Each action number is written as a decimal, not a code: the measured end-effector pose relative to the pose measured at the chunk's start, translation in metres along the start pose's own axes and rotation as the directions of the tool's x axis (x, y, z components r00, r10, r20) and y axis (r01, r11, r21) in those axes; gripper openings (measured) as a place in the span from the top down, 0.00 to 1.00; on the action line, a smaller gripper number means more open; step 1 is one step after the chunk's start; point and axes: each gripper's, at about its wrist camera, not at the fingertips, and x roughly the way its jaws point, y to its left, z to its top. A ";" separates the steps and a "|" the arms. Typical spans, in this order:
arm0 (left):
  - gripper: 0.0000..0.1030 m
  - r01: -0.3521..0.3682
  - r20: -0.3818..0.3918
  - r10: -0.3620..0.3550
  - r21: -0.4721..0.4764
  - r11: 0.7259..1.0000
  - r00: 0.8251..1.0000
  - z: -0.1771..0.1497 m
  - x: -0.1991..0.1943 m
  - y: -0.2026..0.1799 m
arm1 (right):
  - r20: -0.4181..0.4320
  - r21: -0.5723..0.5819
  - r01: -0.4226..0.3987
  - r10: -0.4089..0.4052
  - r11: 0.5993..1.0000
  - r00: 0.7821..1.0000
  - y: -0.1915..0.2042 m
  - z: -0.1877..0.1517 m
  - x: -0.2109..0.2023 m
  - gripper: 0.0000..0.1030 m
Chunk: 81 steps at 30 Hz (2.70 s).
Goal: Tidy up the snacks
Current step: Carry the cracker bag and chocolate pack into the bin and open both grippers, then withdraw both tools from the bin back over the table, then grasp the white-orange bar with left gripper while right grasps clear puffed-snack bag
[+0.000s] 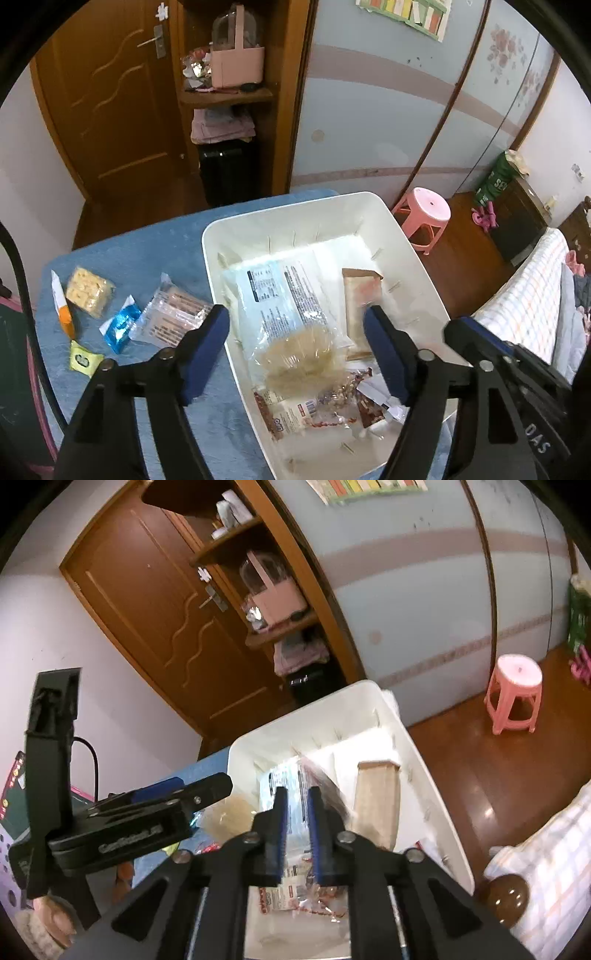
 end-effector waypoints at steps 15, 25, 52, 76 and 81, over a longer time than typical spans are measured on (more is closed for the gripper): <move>0.22 0.003 0.049 -0.003 0.003 1.000 0.999 -0.043 -0.044 0.040 | 0.000 -0.136 0.086 -0.087 0.987 0.996 0.028 -0.029 -0.014 0.70; 0.22 -0.035 0.072 0.036 -0.006 0.999 0.997 -0.108 -0.093 0.096 | 0.022 -0.302 0.090 -0.087 0.949 0.996 0.082 -0.063 -0.041 0.70; 0.22 -0.329 0.070 0.349 -0.205 0.922 0.934 -0.066 -0.166 0.310 | -0.061 -0.496 0.001 -0.036 0.869 0.997 0.264 0.008 0.004 0.70; 0.22 -0.468 -0.215 0.416 -0.399 0.788 0.884 0.000 0.038 0.412 | -0.388 -0.572 -0.115 -0.144 0.812 0.910 0.304 0.037 0.265 0.58; 0.22 -0.460 -0.227 0.400 -0.410 0.788 0.888 -0.005 0.066 0.417 | -0.462 -0.651 -0.187 -0.189 0.736 0.866 0.302 -0.001 0.308 0.58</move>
